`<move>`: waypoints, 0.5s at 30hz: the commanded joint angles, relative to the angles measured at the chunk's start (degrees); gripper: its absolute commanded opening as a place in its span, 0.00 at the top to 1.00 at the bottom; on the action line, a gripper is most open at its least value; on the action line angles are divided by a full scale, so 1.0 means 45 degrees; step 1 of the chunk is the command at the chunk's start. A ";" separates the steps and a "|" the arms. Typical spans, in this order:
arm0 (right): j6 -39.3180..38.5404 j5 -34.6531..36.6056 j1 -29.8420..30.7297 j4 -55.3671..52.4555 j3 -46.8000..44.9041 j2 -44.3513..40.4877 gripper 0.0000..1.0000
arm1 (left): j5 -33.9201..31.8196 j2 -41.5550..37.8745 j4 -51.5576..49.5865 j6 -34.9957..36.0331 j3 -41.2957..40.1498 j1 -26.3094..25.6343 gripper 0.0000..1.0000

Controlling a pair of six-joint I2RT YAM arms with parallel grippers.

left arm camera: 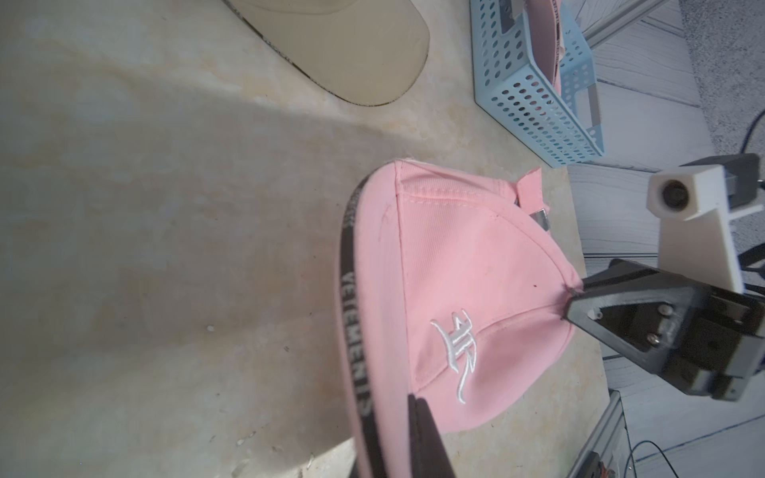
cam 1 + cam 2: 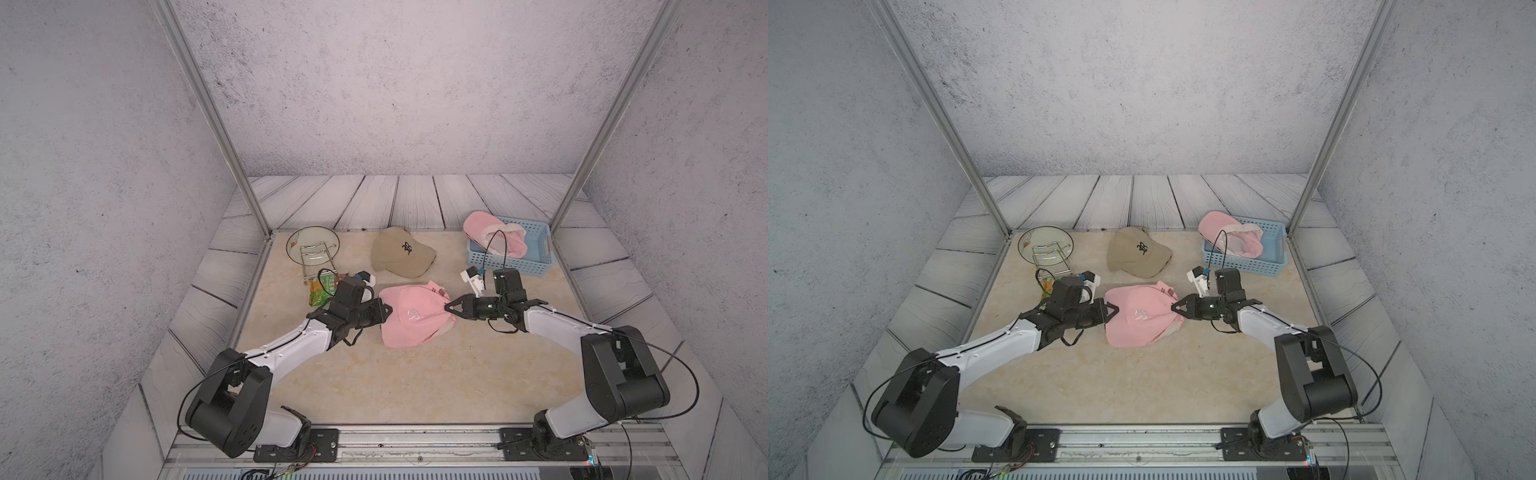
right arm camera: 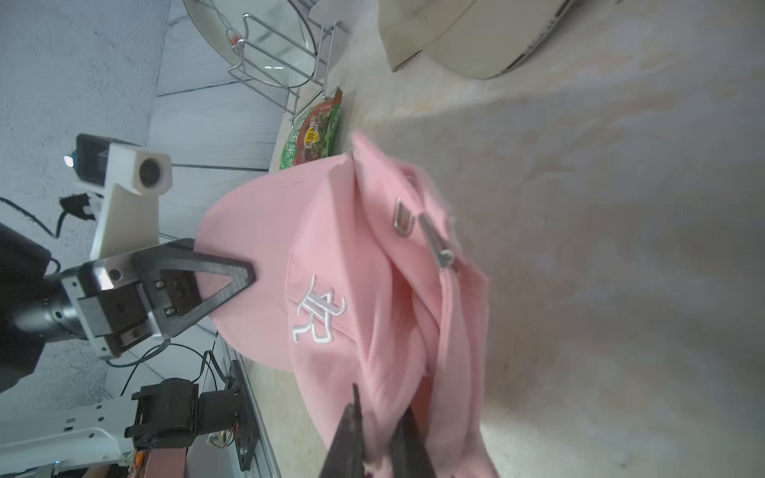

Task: Turn the baseball cap inside out
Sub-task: Turn over the baseball cap.

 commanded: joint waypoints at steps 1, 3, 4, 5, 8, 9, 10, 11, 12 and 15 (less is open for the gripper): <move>0.0847 0.1917 -0.1040 0.0425 -0.0207 -0.1120 1.00 | -0.1764 -0.0372 -0.2085 0.0514 -0.0471 0.0657 1.00; 0.0460 0.3542 -0.1055 -0.0627 -0.0155 -0.1156 1.00 | -0.1539 -0.0763 -0.2043 0.0461 -0.0522 0.0695 1.00; 0.0298 0.3957 -0.1060 -0.0894 -0.0160 -0.1154 1.00 | -0.1252 -0.0964 -0.1946 0.0410 -0.0523 0.0700 1.00; 0.0085 0.4111 -0.1032 -0.1030 -0.0161 -0.1190 1.00 | -0.0882 -0.1120 -0.1736 0.0355 -0.0525 0.0701 1.00; -0.0314 0.3971 -0.0950 -0.1048 -0.0256 -0.1389 0.91 | 0.0476 -0.1397 -0.0852 -0.0243 -0.0468 0.0701 1.00; -0.0570 0.3791 -0.0866 -0.1079 -0.0263 -0.1534 0.80 | 0.0906 -0.1451 -0.0557 -0.0508 -0.0443 0.0701 1.00; -0.0885 0.3639 -0.0770 -0.1141 -0.0232 -0.1714 0.72 | 0.1248 -0.1491 -0.0171 -0.0915 -0.0418 0.0701 1.00; -0.1200 0.3534 -0.0663 -0.1183 -0.0206 -0.1931 0.65 | 0.1523 -0.1548 0.0312 -0.1398 -0.0427 0.0701 1.00; -0.1574 0.3450 -0.0506 -0.1174 -0.0201 -0.2200 0.60 | 0.1682 -0.1618 0.0749 -0.2024 -0.0430 0.0684 1.00; -0.2916 0.3425 0.0149 -0.0986 -0.0316 -0.3089 0.50 | 0.1197 -0.2077 0.1393 -0.4053 -0.0357 0.0621 1.00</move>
